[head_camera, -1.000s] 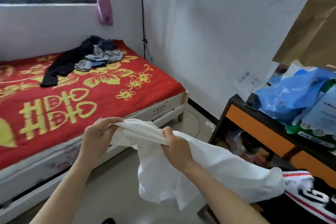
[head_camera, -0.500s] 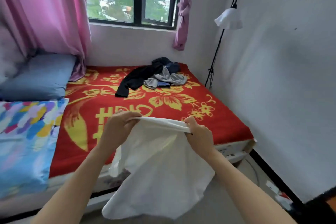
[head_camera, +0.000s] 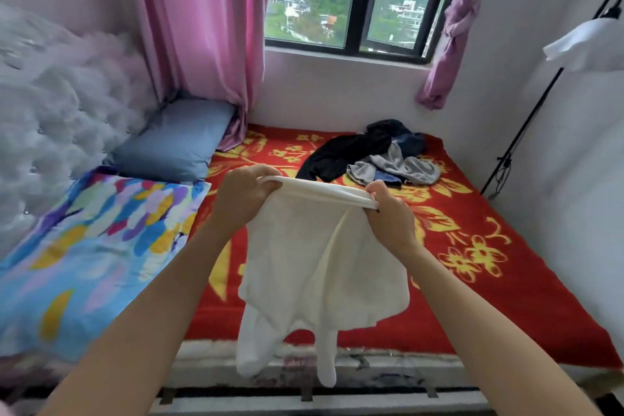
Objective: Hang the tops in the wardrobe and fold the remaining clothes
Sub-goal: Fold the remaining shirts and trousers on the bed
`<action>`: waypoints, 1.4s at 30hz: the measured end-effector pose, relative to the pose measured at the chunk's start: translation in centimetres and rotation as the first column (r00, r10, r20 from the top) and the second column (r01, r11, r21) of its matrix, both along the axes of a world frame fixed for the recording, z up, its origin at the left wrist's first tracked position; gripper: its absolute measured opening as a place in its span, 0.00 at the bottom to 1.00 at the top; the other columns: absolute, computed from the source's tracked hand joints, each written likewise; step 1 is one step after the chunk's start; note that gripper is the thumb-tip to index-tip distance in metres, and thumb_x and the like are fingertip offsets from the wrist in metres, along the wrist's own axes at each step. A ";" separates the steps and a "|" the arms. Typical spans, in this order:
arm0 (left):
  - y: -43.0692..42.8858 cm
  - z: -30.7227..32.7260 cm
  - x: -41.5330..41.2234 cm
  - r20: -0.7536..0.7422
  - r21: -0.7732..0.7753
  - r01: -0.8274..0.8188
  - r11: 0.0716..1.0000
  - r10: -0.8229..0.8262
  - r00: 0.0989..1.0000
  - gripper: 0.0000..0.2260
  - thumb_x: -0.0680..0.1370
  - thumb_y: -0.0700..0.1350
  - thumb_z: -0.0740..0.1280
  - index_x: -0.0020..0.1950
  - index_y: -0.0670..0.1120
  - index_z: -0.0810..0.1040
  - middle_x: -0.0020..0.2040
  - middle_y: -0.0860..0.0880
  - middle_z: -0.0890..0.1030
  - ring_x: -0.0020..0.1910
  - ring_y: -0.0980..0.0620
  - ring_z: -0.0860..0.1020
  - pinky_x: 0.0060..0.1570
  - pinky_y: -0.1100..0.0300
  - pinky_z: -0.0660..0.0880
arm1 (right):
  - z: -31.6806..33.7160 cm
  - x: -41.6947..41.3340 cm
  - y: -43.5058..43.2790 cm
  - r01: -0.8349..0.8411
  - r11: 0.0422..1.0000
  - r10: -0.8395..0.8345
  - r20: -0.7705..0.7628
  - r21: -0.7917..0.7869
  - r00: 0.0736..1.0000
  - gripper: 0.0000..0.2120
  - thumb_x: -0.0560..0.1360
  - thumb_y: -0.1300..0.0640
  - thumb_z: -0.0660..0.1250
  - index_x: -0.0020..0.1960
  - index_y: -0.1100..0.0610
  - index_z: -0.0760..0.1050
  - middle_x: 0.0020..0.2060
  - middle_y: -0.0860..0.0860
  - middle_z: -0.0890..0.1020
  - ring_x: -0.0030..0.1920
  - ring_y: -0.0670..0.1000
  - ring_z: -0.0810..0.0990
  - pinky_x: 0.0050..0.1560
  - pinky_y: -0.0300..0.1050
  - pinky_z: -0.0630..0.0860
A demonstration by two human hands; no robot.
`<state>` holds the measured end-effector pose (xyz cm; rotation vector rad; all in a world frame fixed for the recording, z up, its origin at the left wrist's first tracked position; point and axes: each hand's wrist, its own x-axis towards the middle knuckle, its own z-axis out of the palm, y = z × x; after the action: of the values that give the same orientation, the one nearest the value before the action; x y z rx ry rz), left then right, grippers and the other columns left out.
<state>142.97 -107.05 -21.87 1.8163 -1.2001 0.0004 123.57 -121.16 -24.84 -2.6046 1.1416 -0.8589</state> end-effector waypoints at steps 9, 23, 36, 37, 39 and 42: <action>-12.7 -0.1 7.0 0.031 0.040 -0.124 0.991 0.123 0.992 0.06 0.74 0.41 0.70 0.47 0.40 0.84 0.43 0.43 0.84 0.44 0.45 0.80 0.42 0.60 0.69 | -1.3 9.4 -15.4 0.001 0.991 0.000 -0.008 0.130 1.000 0.12 0.77 0.50 0.64 0.53 0.59 0.74 0.41 0.56 0.78 0.46 0.60 0.78 0.37 0.44 0.62; -23.4 -5.8 12.1 -0.241 0.286 -0.421 0.861 0.490 0.838 0.07 0.75 0.37 0.66 0.47 0.36 0.82 0.47 0.40 0.83 0.46 0.45 0.78 0.42 0.62 0.67 | -12.7 19.0 -8.6 -0.266 0.757 0.418 -0.129 0.597 0.899 0.42 0.65 0.27 0.55 0.68 0.56 0.66 0.64 0.49 0.70 0.66 0.51 0.67 0.64 0.47 0.64; -20.7 -5.4 19.8 -0.207 0.335 -0.319 0.887 0.399 0.893 0.04 0.74 0.38 0.68 0.44 0.39 0.82 0.47 0.42 0.83 0.50 0.45 0.78 0.50 0.57 0.72 | -9.3 21.8 -19.3 -0.129 0.565 -0.107 0.227 0.815 0.968 0.09 0.70 0.66 0.64 0.33 0.57 0.76 0.30 0.49 0.75 0.33 0.48 0.72 0.34 0.40 0.67; -20.5 -5.5 20.2 -0.212 0.358 -0.289 0.888 0.379 0.901 0.04 0.74 0.38 0.68 0.44 0.40 0.82 0.48 0.42 0.82 0.51 0.46 0.78 0.50 0.57 0.72 | -7.9 21.6 -20.1 -0.164 0.588 -0.100 0.273 0.792 0.957 0.09 0.71 0.66 0.64 0.34 0.57 0.77 0.30 0.49 0.75 0.33 0.47 0.72 0.32 0.38 0.68; -20.6 -5.0 20.9 -0.232 0.366 -0.222 0.904 0.320 0.919 0.04 0.74 0.39 0.68 0.44 0.40 0.82 0.47 0.45 0.82 0.50 0.50 0.76 0.49 0.59 0.70 | -4.5 21.8 -21.1 -0.228 0.635 -0.063 0.344 0.738 0.937 0.10 0.72 0.66 0.64 0.34 0.57 0.77 0.30 0.49 0.75 0.31 0.45 0.71 0.28 0.32 0.66; -20.7 -3.1 21.6 -0.293 0.296 -0.088 0.951 0.178 0.939 0.08 0.74 0.43 0.70 0.40 0.40 0.81 0.36 0.49 0.79 0.40 0.54 0.74 0.39 0.61 0.67 | 0.1 22.6 -22.1 -0.288 0.694 0.004 0.397 0.660 0.918 0.10 0.72 0.66 0.64 0.35 0.57 0.77 0.30 0.51 0.75 0.31 0.45 0.70 0.27 0.32 0.66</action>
<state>164.56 -127.77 -25.01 2.0466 -0.8778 -0.3882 146.16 -143.22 -24.77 -1.7660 0.8893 -0.6482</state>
